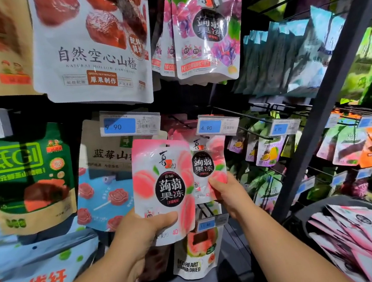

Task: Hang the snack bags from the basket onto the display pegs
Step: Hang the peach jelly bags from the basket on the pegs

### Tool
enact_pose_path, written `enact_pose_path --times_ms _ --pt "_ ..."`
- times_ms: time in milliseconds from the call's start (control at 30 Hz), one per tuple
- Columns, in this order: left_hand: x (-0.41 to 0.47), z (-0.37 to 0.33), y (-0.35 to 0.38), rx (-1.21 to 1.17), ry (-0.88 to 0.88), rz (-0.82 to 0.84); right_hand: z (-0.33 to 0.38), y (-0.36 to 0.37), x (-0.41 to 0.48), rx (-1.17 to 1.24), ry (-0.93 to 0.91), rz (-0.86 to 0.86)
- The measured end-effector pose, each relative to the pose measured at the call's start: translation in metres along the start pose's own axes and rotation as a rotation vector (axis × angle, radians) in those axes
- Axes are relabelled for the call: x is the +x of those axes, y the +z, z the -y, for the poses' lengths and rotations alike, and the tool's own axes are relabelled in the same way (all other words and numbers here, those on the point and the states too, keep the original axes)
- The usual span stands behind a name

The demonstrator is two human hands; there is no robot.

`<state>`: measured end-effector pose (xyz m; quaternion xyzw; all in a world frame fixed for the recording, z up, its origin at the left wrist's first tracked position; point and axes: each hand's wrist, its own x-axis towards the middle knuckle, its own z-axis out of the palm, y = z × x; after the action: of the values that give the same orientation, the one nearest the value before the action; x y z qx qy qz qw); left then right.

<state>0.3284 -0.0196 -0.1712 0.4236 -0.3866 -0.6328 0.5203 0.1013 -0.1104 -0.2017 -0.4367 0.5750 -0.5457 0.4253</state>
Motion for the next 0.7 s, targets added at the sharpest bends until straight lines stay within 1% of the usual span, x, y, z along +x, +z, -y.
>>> enact_pose_path --times_ms 167,300,400,500,533,567,600,700 --pt "0.004 0.004 0.002 0.027 0.002 0.006 0.000 0.006 0.017 -0.128 -0.045 0.041" --pt "0.009 0.008 0.002 0.055 0.004 0.013 -0.002 0.009 0.003 -0.195 -0.023 -0.023" --pt "0.013 0.011 0.002 0.077 -0.007 0.025 -0.006 0.007 -0.003 -0.225 0.001 -0.148" --pt "0.018 0.015 0.003 0.066 -0.022 0.054 -0.003 0.005 -0.012 -0.248 -0.109 -0.333" --pt "0.021 0.017 0.003 0.060 -0.032 0.063 -0.004 0.004 -0.016 -0.259 -0.164 -0.363" --pt "0.022 0.018 0.004 0.052 -0.042 0.069 -0.003 0.003 -0.022 -0.260 -0.211 -0.352" --pt "0.023 0.020 0.005 0.047 -0.049 0.078 -0.004 0.003 -0.027 -0.237 -0.235 -0.307" --pt "0.023 0.022 0.011 0.040 -0.061 0.112 -0.004 0.004 -0.040 -0.130 -0.212 -0.061"
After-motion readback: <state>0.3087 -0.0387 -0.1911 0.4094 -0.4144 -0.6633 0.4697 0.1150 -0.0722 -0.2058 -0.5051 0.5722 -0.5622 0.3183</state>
